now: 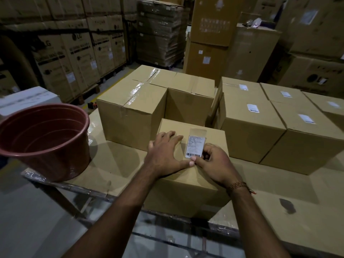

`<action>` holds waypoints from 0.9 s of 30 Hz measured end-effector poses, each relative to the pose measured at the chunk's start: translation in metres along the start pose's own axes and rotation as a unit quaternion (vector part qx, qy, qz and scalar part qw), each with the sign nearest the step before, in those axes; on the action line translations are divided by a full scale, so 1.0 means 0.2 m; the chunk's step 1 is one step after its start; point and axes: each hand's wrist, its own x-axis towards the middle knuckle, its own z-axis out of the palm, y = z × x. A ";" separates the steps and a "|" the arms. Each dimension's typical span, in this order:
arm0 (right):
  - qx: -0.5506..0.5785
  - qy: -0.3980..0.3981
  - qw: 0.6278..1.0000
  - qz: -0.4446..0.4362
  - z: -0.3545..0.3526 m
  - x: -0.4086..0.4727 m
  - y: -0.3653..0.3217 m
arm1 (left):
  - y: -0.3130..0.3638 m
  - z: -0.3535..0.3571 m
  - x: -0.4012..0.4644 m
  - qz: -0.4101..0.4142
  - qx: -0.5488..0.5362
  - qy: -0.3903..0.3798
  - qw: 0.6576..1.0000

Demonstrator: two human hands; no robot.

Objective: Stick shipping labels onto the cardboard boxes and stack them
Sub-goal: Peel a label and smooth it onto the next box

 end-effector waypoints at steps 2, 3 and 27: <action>0.001 0.001 1.000 -0.004 0.00 0.00 0.00 | 0.00 0.00 0.00 0.000 0.002 -0.001 1.000; 0.002 0.001 1.000 -0.004 0.00 0.00 -0.01 | 0.00 0.00 0.00 0.000 0.004 -0.002 1.000; 0.074 -0.013 0.995 0.067 0.00 -0.01 -0.05 | -0.04 -0.01 0.00 0.033 0.038 -0.064 0.997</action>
